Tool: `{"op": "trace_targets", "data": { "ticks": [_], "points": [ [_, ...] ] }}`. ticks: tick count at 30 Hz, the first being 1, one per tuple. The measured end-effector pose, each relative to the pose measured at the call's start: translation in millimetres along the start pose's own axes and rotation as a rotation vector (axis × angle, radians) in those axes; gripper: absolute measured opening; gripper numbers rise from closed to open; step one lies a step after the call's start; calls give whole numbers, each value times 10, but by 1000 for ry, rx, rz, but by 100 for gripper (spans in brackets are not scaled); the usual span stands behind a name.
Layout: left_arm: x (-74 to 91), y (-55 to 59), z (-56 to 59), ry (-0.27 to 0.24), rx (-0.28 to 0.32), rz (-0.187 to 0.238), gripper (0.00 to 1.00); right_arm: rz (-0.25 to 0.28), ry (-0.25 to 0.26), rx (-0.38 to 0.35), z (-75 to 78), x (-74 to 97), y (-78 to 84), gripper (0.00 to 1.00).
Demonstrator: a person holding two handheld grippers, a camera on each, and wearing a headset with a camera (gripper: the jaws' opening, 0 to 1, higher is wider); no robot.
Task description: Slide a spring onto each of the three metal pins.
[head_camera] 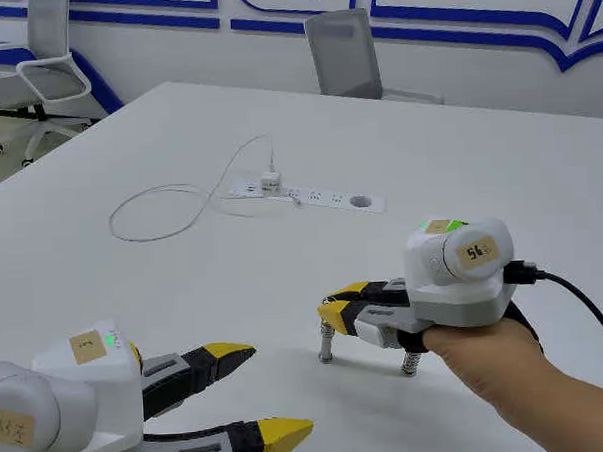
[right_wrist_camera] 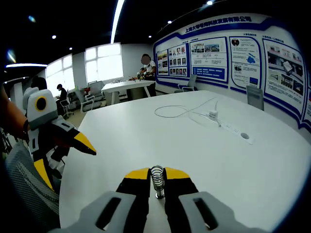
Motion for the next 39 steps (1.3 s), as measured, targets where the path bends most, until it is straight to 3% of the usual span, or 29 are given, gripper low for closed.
{"op": "trace_targets", "data": {
  "ticks": [21,31,39],
  "points": [
    [30,25,-38,-13,6,0,57,-132,25,50,-42,-158,295,12],
    [25,6,-43,-14,5,7,57,-146,37,71,-23,-176,302,12],
    [24,2,-55,-14,1,5,58,-137,50,66,-53,-74,281,17]
  ]
}}
Point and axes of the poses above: the centre of the closed fingertips' face, and the gripper's own axes: x roughly backward along the fingers, z roughly to its right, y roughly out of its underside, the point moved 5 cm from there along x, roughly backward along the fingers, and after that the axes turned 10 degrees about -y, right-handed, at the moved point
